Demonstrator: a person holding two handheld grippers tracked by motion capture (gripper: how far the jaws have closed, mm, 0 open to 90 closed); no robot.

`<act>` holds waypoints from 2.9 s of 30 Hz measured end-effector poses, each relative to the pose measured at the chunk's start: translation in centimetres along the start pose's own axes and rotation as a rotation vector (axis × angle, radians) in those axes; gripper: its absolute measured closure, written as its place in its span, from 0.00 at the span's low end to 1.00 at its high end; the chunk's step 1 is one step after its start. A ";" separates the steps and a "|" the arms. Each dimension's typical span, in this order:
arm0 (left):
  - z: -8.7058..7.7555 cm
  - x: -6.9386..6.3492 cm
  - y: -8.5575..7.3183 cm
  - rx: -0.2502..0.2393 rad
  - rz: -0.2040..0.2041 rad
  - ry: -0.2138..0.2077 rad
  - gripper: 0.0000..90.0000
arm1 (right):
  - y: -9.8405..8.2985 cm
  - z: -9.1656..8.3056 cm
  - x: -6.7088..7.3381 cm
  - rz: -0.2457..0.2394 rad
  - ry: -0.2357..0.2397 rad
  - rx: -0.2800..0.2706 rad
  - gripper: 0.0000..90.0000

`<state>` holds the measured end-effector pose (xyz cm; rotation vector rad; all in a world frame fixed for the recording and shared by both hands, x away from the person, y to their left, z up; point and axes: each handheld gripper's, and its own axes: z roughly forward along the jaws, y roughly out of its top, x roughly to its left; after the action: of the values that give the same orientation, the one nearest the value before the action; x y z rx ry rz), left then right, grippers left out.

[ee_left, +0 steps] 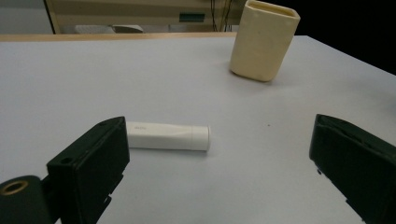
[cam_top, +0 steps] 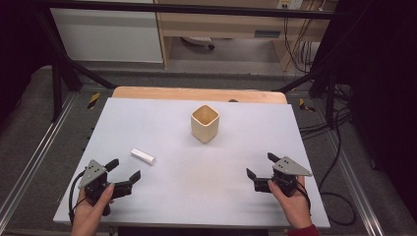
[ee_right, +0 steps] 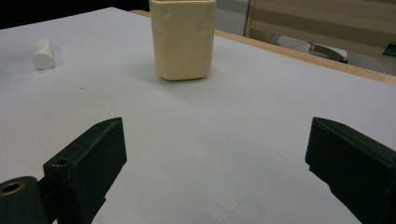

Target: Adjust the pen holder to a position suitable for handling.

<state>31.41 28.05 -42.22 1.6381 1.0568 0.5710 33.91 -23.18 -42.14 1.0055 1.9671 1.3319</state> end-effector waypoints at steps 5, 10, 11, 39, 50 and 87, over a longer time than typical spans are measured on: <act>0.1 0.3 0.2 -0.018 -0.027 0.003 0.06 | 0.0 0.2 0.5 -0.009 0.014 0.010 0.04; 0.0 0.5 0.2 -0.023 -0.027 0.008 0.06 | 0.2 0.3 1.2 -0.028 0.022 0.007 0.04; 0.0 0.5 0.2 -0.020 -0.030 0.009 0.06 | 0.2 0.3 1.2 -0.028 0.022 0.007 0.04; -0.8 0.6 0.3 0.023 -0.024 0.058 0.06 | 6.0 5.7 7.8 -0.134 0.100 0.136 0.04; -1.1 0.7 0.0 0.031 -0.028 0.090 0.07 | 9.3 8.2 11.4 -0.180 0.182 0.159 0.04; -1.2 1.4 -0.3 0.043 -0.015 0.153 0.10 | 8.9 12.5 17.1 -0.196 0.296 0.262 0.04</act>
<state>31.09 29.90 -42.26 1.6428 1.1997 0.6757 36.43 -0.59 -38.82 0.7346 2.4437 1.1892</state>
